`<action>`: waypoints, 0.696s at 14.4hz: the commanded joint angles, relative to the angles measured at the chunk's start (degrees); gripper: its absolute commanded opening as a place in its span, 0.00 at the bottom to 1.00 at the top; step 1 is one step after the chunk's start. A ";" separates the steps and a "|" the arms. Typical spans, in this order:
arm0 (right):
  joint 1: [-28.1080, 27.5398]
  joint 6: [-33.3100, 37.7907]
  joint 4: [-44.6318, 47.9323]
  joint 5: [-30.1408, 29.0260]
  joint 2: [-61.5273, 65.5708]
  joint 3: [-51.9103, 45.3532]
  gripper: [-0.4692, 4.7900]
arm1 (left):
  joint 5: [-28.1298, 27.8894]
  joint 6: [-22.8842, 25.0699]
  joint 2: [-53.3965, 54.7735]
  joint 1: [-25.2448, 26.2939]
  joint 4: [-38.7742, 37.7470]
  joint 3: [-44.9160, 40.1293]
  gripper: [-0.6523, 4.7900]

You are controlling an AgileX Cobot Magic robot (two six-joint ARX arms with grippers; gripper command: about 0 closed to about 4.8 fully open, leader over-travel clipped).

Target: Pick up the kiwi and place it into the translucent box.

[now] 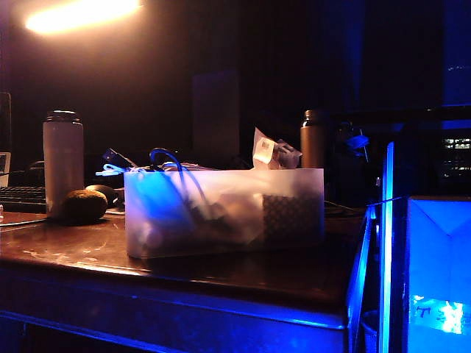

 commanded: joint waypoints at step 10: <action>0.24 12.20 -0.22 -0.13 -0.04 6.38 0.09 | -6.56 -16.94 0.04 -0.02 -1.77 9.51 0.11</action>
